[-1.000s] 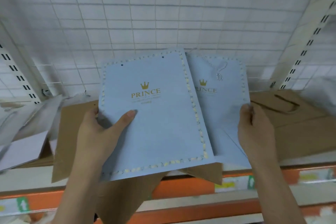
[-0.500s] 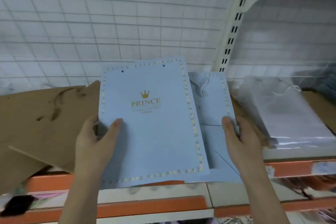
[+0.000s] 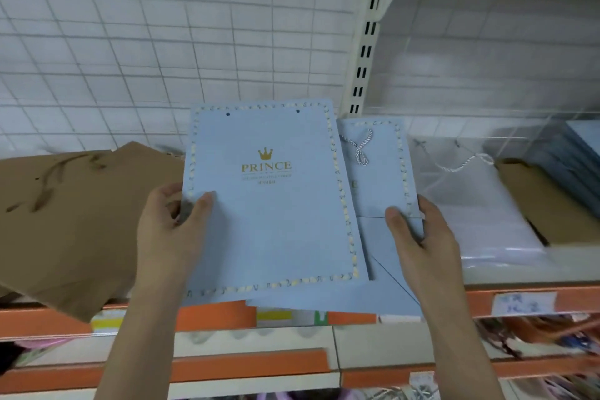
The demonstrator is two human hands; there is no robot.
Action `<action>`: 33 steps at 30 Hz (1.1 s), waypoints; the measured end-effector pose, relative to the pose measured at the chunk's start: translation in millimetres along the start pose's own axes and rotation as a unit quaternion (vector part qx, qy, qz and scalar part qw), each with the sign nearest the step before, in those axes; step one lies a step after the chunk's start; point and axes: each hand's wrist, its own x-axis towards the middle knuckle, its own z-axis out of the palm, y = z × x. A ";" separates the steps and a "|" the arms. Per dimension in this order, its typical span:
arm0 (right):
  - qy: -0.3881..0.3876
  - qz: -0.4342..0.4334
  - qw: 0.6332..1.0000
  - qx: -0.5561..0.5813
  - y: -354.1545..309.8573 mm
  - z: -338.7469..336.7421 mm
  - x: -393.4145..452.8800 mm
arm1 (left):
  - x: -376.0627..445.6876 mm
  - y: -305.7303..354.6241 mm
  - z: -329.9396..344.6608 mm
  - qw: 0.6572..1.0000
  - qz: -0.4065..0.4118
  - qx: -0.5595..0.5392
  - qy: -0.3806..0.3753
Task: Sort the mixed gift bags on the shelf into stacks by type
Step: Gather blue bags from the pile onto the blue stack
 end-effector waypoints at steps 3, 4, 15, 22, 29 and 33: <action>0.010 -0.003 1.000 0.001 9.9 -26.6 7.7 | -10.2 3.3 28.9 1.000 0.006 -0.007 -0.007; 0.011 -0.001 1.000 0.004 14.8 -35.7 11.3 | -14.8 4.6 38.2 1.000 0.008 -0.011 -0.012; -0.041 -0.026 0.998 -0.045 65.9 -198.3 73.5 | -118.0 17.3 194.7 0.999 0.012 -0.044 0.006; -0.047 -0.026 0.998 -0.021 94.7 -268.3 102.5 | -172.3 26.6 253.6 0.999 0.015 -0.024 -0.015; -0.051 -0.039 0.998 -0.024 109.4 -293.5 117.9 | -179.7 44.3 257.8 0.999 0.048 0.001 0.023; -0.039 -0.038 0.997 -0.046 116.2 -316.3 129.0 | -184.7 48.4 271.7 0.999 0.047 0.000 0.022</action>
